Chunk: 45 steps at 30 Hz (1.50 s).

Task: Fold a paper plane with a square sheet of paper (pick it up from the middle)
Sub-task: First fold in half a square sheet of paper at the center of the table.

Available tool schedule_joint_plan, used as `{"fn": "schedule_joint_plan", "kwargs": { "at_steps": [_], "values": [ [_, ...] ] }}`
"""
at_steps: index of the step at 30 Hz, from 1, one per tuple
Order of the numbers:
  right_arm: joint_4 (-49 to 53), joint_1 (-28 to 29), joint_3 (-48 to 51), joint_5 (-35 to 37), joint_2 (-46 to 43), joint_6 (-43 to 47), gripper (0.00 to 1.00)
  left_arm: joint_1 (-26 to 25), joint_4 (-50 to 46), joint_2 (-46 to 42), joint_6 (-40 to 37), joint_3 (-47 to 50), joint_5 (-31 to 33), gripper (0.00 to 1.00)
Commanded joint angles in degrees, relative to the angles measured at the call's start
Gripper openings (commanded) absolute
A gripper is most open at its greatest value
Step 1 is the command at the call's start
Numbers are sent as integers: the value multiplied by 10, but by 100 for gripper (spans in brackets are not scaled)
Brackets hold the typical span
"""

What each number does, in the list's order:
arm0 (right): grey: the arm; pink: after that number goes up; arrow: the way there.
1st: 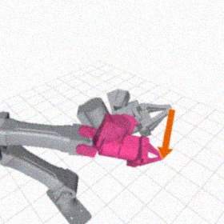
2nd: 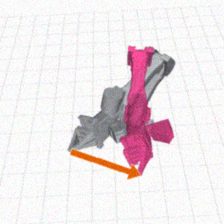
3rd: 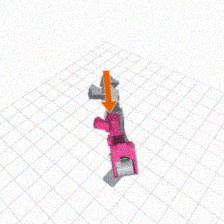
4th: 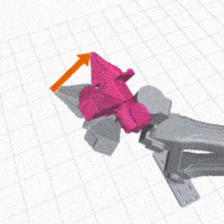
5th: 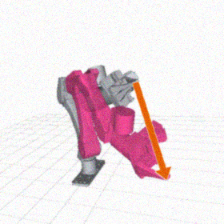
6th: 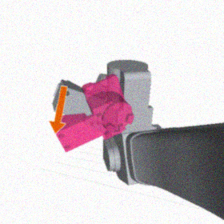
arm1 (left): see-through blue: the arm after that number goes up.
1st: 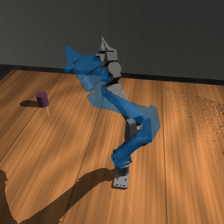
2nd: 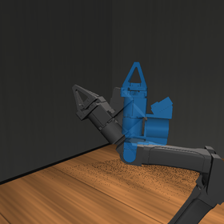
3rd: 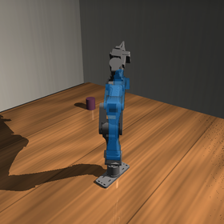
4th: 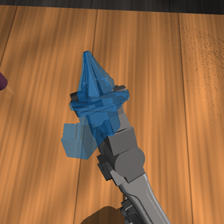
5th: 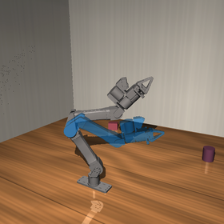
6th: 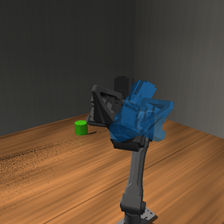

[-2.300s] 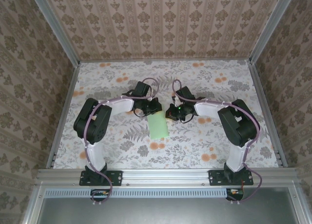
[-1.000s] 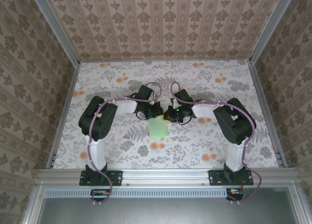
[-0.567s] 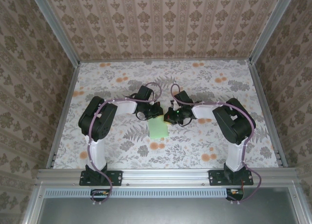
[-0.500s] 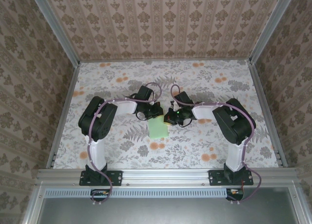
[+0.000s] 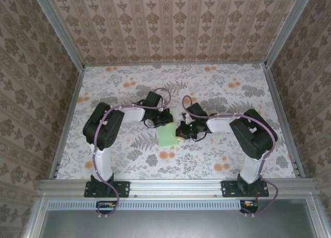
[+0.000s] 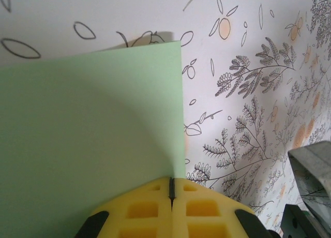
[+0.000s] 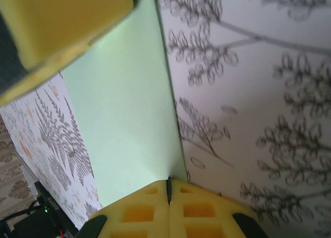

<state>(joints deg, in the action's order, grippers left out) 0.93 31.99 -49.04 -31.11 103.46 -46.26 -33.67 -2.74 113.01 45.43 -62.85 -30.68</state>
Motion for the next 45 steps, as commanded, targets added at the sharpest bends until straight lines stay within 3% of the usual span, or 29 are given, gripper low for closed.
{"fn": "schedule_joint_plan", "kwargs": {
  "at_steps": [1,6,12,16,29,38,45],
  "values": [
    [76,16,45,-17,-14,7,0,12,-64,22,3,29,60,0],
    [102,17,77,-31,-40,38,0,13,-64,21,1,28,55,0],
    [152,16,40,-25,-74,76,0,13,-61,17,-8,15,35,0],
    [127,15,13,-7,-99,71,0,13,-51,-1,-19,2,8,0],
    [52,15,-52,24,13,32,0,6,-95,-22,-112,-55,-29,0],
    [74,11,-44,28,31,55,0,-9,-103,27,-161,-99,-75,0],
    [78,4,-32,18,35,54,0,-5,-129,62,-179,-123,-66,0]
  ]
}}
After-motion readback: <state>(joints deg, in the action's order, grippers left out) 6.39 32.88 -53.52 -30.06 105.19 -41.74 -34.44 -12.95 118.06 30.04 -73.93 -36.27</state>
